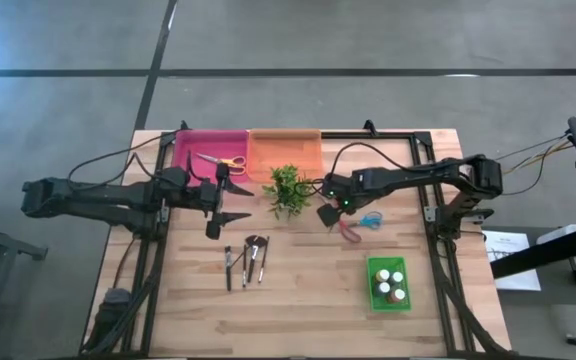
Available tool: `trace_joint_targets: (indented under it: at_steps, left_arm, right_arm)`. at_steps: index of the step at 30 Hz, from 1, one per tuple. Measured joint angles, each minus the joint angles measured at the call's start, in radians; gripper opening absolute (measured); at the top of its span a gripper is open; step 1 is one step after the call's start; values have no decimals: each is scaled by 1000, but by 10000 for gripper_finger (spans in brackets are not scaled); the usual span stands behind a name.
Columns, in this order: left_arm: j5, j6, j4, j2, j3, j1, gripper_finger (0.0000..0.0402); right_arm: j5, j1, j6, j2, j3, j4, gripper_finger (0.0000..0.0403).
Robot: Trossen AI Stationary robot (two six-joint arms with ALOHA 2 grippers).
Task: Pick & Place Paint Supplies
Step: Put the red scissors into the pink bin
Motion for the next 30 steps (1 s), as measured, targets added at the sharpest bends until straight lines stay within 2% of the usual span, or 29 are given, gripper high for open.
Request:
trace_joint_targets:
  at_steps: [6, 18, 22, 30]
  left_arm:
    - [0, 0, 0, 0, 0, 0, 251]
    - [0, 0, -10, 0, 0, 0, 251]
    - [0, 0, -10, 0, 0, -3, 251]
    - [0, 0, -11, 0, 0, -3, 251]
  right_arm:
    - [-8, 0, -20, 96, 21, 9, 295]
    - [-7, 1, -99, 262, 225, -173, 286]
    - [1, 1, -115, 295, 249, -212, 234]
    - [25, -1, -138, 309, 236, -241, 79]
